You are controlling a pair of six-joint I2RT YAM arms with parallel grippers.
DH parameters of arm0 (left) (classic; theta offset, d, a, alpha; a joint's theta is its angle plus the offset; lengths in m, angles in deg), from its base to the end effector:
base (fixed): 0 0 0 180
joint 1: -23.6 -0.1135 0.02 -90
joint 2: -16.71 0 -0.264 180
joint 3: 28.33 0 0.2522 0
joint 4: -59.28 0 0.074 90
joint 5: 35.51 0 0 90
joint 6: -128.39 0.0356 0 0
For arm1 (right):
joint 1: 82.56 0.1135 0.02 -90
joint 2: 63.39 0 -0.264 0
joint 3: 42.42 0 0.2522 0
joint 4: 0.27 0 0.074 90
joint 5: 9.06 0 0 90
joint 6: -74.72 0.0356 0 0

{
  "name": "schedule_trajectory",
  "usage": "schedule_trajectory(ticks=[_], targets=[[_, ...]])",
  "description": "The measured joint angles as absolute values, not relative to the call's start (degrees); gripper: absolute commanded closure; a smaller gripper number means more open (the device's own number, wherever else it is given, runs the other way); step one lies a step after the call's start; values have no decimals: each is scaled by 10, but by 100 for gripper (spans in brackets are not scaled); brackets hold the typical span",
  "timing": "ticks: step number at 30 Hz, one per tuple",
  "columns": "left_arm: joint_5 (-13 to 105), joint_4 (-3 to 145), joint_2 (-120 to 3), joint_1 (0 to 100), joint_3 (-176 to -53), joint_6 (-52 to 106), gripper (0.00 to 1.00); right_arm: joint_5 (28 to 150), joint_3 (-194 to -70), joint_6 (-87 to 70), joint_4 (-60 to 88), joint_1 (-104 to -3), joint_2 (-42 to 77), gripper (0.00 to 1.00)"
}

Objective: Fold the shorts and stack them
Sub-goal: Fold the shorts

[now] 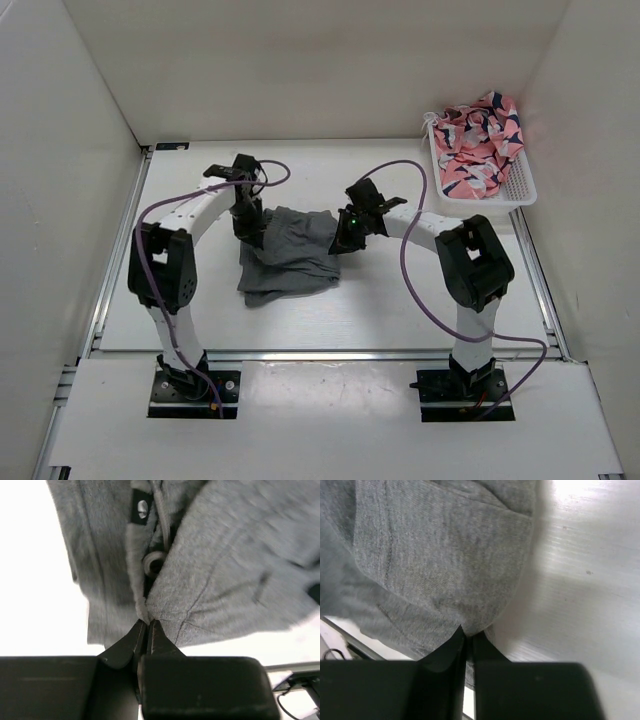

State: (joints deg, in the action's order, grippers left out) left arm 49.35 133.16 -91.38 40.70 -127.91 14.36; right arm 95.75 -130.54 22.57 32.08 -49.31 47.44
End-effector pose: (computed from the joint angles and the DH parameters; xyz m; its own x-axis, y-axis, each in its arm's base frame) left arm 0.3488 -0.1106 0.2186 -0.9891 -0.1200 -0.0848 -0.1080 0.9849 -0.1350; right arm 0.3367 0.2317 0.1740 -0.9417 0.0919 -0.3237 -0.0946 0.8508 0.5169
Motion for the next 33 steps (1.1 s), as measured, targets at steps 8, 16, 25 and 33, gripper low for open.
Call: schedule_trajectory(ticks=[8,16,25,33], targets=[[495,1341,-740,397,-1247,128,90,958,-1308,229,312,-483,451,99],[511,1300,-716,356,-1077,91,49,936,-1344,195,341,-459,451,18],[538,1280,-757,338,-1077,75,0,888,-1350,162,377,-445,455,8],[549,1235,-835,341,-1141,82,2,913,-1363,160,376,-446,477,21]])
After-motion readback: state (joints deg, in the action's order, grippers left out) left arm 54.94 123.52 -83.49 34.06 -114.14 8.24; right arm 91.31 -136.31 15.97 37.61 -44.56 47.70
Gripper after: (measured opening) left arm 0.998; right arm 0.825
